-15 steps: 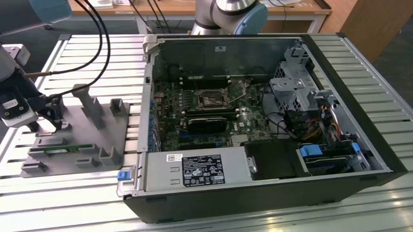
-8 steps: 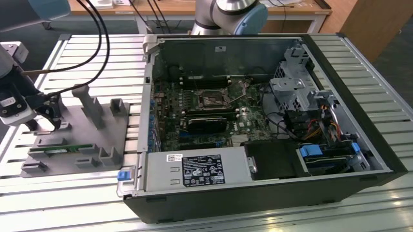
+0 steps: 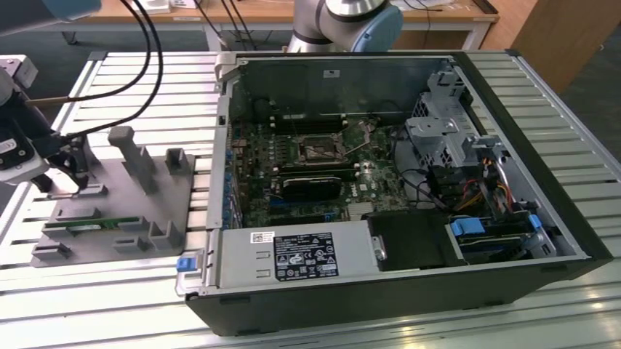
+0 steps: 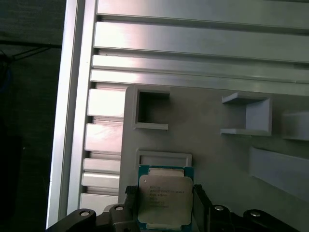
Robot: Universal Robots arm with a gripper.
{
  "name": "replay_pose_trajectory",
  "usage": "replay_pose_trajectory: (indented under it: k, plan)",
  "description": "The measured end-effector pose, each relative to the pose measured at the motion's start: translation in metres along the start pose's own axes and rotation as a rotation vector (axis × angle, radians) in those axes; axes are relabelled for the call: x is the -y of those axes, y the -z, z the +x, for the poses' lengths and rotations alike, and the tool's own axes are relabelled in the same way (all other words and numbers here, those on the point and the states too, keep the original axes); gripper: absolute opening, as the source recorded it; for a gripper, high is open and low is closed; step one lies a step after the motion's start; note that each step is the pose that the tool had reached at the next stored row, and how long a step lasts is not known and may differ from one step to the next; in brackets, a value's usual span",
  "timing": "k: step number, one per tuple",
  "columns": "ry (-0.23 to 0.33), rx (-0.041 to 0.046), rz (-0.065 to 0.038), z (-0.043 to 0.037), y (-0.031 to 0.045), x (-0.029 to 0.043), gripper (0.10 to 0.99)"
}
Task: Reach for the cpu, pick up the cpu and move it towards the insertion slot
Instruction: 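Pick up the cpu and move it towards the insertion slot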
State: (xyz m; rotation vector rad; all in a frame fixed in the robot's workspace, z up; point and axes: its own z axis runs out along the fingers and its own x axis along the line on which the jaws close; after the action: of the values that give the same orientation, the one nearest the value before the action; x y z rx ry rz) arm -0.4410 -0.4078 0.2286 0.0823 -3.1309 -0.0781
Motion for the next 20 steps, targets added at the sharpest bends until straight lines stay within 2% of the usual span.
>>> replay_pose_trajectory:
  k: [20]
  plan:
    - [0.000,0.0003,0.000,0.0001,0.0179,-0.0009,0.541]
